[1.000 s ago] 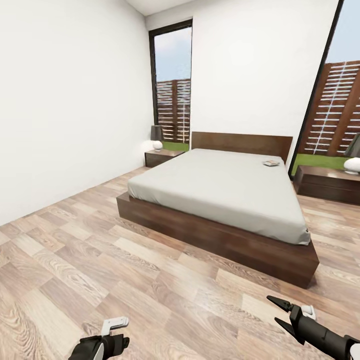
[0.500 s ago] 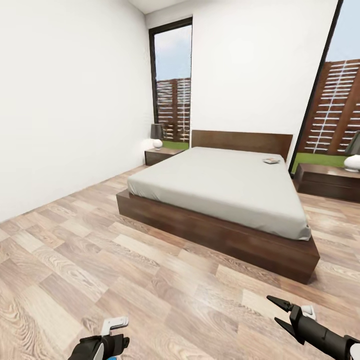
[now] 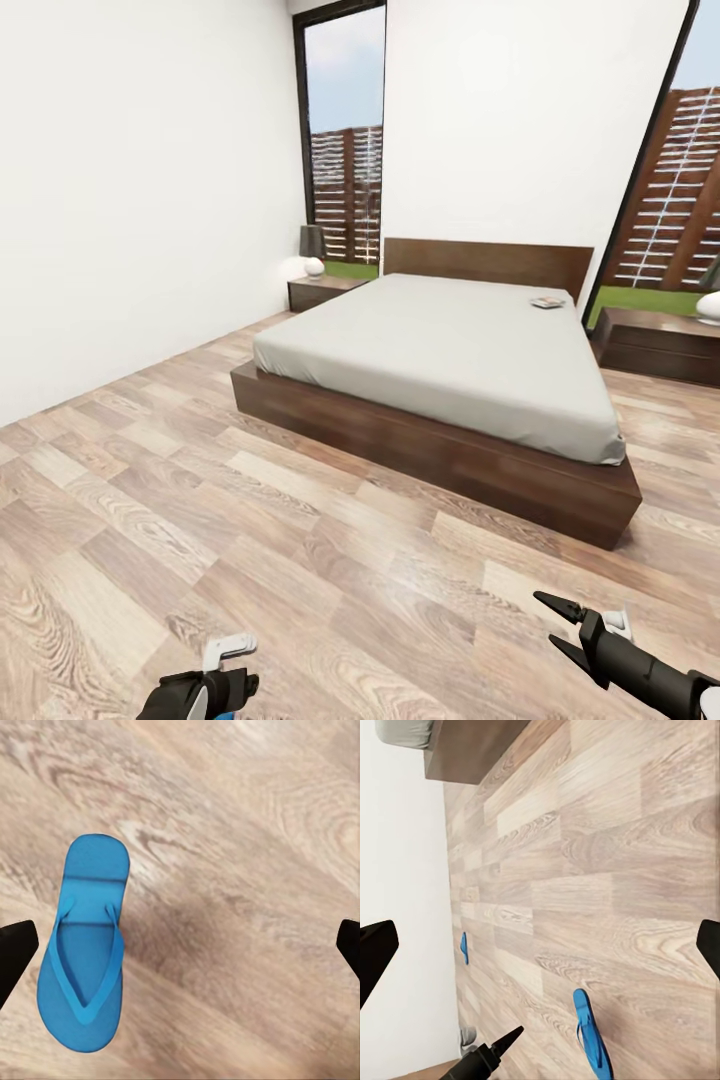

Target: In the bedroom, move the book from the bed onto either nightstand, and place the two sandals side by side next to the bed.

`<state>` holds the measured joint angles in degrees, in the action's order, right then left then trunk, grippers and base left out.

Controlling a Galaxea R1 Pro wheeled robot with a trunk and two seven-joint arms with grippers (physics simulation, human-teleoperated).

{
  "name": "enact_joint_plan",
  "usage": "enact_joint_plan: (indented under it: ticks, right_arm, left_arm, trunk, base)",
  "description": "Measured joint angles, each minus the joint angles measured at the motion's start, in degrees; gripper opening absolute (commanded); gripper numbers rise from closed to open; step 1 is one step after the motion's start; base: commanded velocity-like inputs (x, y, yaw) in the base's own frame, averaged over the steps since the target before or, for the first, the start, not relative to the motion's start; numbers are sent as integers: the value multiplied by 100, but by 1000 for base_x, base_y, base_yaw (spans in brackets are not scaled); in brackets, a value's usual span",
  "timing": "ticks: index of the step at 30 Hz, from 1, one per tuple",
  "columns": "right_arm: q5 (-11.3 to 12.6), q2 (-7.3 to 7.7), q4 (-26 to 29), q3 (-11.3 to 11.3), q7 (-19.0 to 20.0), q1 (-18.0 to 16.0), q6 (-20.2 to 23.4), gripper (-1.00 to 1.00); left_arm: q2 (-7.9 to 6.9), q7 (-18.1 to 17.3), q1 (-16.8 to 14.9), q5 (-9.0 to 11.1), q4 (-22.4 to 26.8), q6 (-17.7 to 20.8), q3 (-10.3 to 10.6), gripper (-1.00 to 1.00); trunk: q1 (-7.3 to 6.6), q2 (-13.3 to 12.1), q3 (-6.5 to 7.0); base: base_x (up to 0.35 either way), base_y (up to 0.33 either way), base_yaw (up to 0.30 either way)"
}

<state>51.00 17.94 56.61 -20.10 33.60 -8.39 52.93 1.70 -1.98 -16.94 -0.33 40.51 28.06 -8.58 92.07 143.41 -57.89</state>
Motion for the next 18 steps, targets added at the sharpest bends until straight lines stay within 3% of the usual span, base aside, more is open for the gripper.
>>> enact_joint_plan:
  ticks: [18]
  right_arm:
    - [-1, -8, 0, 0, -7, 0, 1, 100]
  left_arm:
    - [-1, 12, -2, -11, 50, 13, -11, 100]
  trunk:
    - [41, 22, -355]
  base:
    - [0, 0, 0]
